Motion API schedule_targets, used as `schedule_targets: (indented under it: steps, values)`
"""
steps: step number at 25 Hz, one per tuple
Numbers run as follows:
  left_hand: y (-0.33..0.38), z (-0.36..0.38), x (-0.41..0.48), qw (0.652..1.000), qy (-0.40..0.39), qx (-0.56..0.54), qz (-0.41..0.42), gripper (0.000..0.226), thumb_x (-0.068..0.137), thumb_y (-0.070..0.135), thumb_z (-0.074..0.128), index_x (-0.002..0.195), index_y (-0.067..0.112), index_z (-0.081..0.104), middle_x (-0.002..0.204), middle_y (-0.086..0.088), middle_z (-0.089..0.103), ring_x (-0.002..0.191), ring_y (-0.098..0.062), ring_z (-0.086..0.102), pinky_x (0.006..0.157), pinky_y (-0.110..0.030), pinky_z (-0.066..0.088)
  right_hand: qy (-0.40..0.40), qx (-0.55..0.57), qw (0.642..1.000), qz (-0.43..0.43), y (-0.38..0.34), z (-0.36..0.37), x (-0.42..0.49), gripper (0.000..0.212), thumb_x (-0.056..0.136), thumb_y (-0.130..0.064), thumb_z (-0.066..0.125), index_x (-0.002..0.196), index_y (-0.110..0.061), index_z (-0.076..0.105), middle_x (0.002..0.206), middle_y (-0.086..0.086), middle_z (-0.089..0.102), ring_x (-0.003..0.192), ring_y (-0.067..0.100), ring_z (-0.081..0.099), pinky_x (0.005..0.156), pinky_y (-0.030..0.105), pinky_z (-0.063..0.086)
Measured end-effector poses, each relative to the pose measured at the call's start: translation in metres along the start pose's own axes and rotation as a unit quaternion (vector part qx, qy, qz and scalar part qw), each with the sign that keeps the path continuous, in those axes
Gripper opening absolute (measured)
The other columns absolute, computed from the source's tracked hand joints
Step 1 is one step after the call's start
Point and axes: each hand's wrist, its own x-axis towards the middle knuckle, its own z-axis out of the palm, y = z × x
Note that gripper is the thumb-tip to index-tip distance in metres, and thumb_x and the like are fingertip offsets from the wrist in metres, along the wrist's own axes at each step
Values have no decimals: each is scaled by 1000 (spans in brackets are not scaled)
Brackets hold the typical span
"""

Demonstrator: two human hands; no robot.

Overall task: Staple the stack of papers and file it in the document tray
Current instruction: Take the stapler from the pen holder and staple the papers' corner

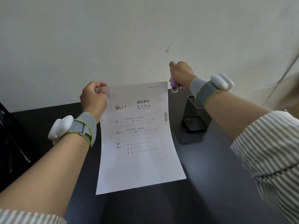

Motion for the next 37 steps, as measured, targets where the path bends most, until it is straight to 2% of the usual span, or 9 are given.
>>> schedule_targets:
  steps: [7,11,13,17,21,26,31,34,37]
  values:
    - [30,26,-22,999,-25,-2,29,24,90,8,43,89,26,59,93,1,60,84,-16,54,73,-23,40,60,-18,998,2,26,-53,-16,32,85,-28,30,74,-10,53,42,3,60,89,27,67,83,42,56]
    - [40,35,-36,999,-21,6,35,24,90,9,43,94,22,62,97,-3,61,84,-19,54,74,-25,42,69,-43,997,-5,41,-59,-24,48,85,-34,31,97,-2,64,84,18,72,92,33,65,88,43,52]
    - [44,38,-45,999,-12,13,34,25,90,8,43,98,19,64,102,-6,64,90,-22,57,78,-27,45,76,-48,996,-8,50,-61,-28,42,86,-36,34,98,-6,60,89,17,71,92,32,63,86,40,51]
    - [45,37,-55,1000,9,17,24,26,90,7,41,99,17,63,111,-9,66,103,-27,60,88,-33,49,89,-65,994,-24,61,-58,-33,30,91,-36,40,100,-10,53,70,-3,55,86,28,51,72,32,36]
    - [46,35,-64,999,20,24,24,27,90,5,39,100,14,63,111,-9,66,104,-29,60,91,-36,50,79,-112,990,-42,72,-57,-42,35,92,-35,46,111,-7,53,92,5,53,83,27,47,70,31,35]
    - [50,38,-75,998,46,24,23,29,90,3,38,102,13,63,110,-9,66,104,-28,59,90,-35,49,24,-151,987,-58,80,-55,-50,30,94,-29,49,111,-4,53,106,13,65,102,33,55,77,33,41]
    - [51,40,-86,997,75,1,20,31,91,1,35,104,12,61,109,-8,65,103,-26,60,88,-32,48,-11,-207,977,-54,81,-53,-51,30,91,-24,54,94,2,68,101,19,67,94,35,60,72,30,43]
    - [51,40,-90,996,87,0,26,30,91,1,36,104,11,61,110,-8,65,104,-25,60,85,-27,45,-26,-242,969,-50,83,-54,-53,24,89,-21,60,84,2,63,97,20,63,86,32,56,68,29,40]
    - [51,40,-94,995,93,0,27,30,91,1,35,105,10,61,110,-9,65,103,-25,60,85,-28,46,-32,-271,960,-59,83,-55,-56,19,86,-12,62,95,4,66,104,21,63,92,35,59,69,29,43]
